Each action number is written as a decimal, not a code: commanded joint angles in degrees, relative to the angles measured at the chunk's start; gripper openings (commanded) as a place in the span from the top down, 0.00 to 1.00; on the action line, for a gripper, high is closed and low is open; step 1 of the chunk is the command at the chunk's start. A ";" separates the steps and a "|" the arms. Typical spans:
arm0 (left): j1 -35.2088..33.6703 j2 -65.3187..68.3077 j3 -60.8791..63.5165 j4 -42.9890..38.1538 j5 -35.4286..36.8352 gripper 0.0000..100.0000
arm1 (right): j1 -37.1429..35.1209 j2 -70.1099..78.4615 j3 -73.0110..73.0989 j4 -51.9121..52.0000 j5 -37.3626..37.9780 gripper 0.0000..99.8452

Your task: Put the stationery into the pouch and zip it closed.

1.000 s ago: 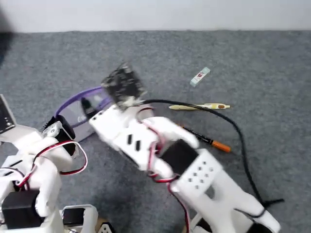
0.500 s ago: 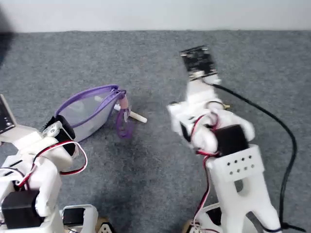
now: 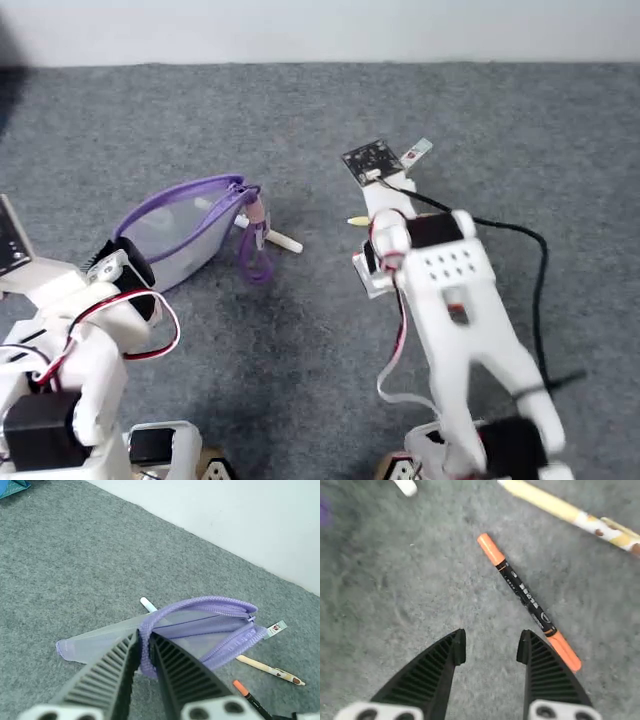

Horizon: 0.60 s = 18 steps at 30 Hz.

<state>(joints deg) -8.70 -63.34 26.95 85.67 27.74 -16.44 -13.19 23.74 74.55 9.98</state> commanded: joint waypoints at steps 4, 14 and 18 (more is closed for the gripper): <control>0.44 1.58 0.92 0.09 0.35 0.99 | 1.45 15.87 -12.57 -1.10 0.70 0.83; 0.35 1.58 1.27 0.09 0.35 0.99 | 1.45 37.05 -26.55 -1.54 0.70 0.83; 0.18 1.49 1.27 0.18 0.35 0.99 | 1.71 42.15 -31.47 -1.63 0.53 0.83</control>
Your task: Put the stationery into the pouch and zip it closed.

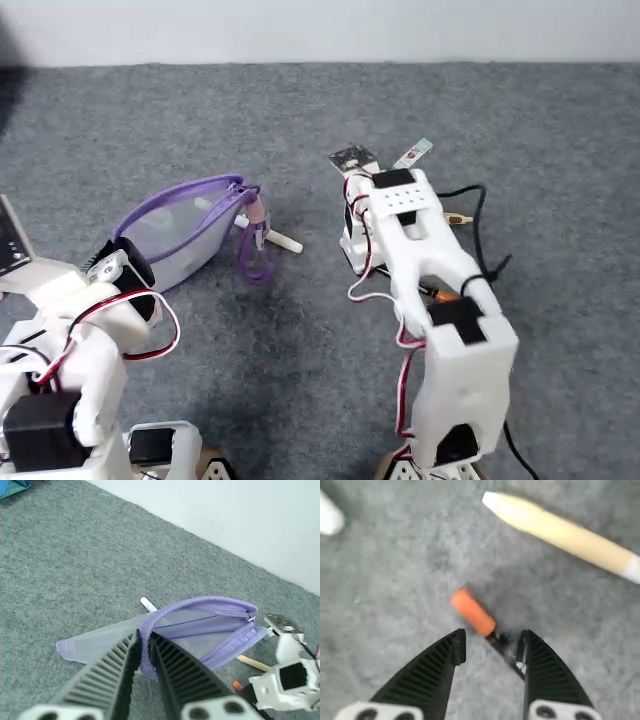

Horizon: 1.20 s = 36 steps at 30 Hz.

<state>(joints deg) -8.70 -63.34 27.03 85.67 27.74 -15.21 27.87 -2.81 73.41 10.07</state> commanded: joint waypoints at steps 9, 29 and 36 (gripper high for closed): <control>0.18 1.49 1.10 0.18 0.35 0.99 | 1.10 6.90 -6.77 -0.40 0.62 0.93; 0.26 1.93 1.19 3.34 0.26 0.99 | 0.57 -27.03 -6.51 19.30 -2.90 0.99; 0.26 1.85 1.19 3.43 0.26 0.99 | -4.35 -47.96 -6.51 26.77 -4.13 0.99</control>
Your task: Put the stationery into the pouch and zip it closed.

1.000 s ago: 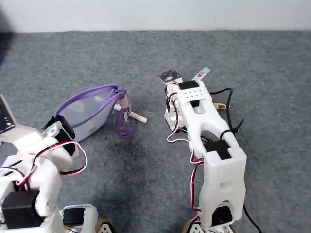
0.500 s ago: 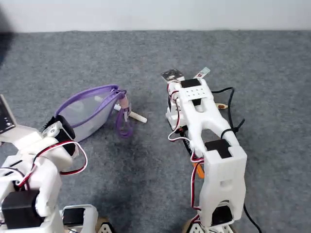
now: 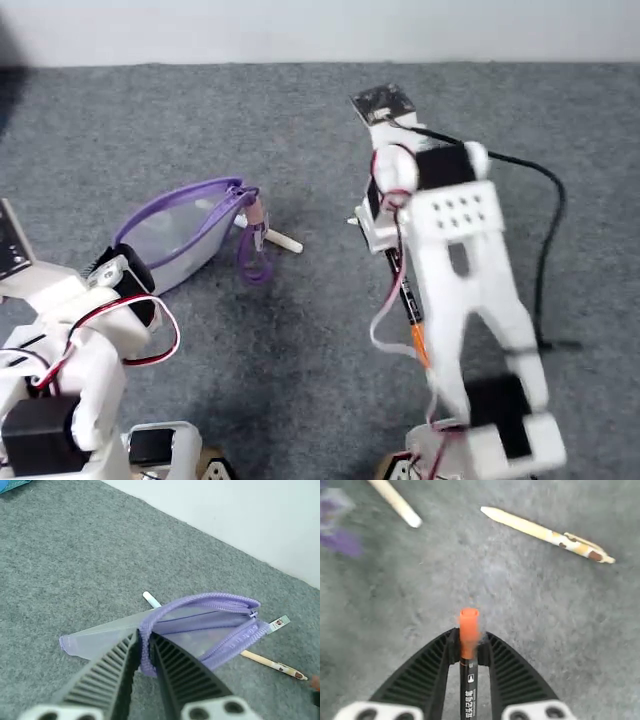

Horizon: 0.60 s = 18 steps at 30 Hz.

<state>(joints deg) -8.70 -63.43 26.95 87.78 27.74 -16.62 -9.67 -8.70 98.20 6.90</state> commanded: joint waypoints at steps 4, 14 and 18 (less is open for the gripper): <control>0.53 2.02 1.27 1.32 0.26 0.99 | -9.89 -21.85 -0.53 0.40 -8.09 0.99; 0.62 2.02 1.36 1.14 0.26 0.99 | -25.19 -39.69 13.36 -25.45 -22.77 0.99; 0.70 1.67 1.36 1.23 0.26 0.99 | -25.19 -43.56 22.07 -43.56 -18.99 0.99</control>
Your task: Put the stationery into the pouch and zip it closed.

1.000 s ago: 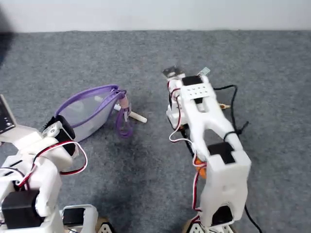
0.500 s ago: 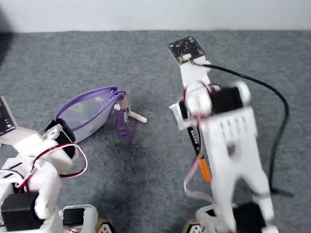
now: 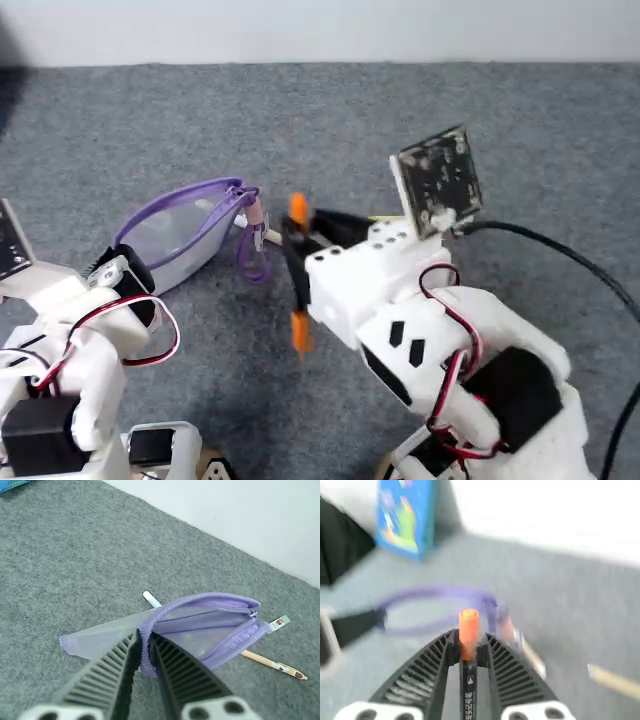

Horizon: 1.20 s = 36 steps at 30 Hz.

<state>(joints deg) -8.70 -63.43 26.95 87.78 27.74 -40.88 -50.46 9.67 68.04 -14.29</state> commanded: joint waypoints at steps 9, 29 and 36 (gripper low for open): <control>0.70 2.11 1.36 0.97 0.26 0.99 | -3.12 1.71 6.07 -37.23 2.55 0.99; 0.62 2.11 1.27 1.14 0.26 0.99 | -4.62 18.24 12.13 -48.48 6.51 0.90; 0.18 1.76 1.27 1.32 0.26 0.99 | -3.21 13.58 11.96 -42.59 6.42 0.84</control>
<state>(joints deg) -8.70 -63.43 26.95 87.78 27.74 -45.10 -33.23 22.24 24.88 -8.40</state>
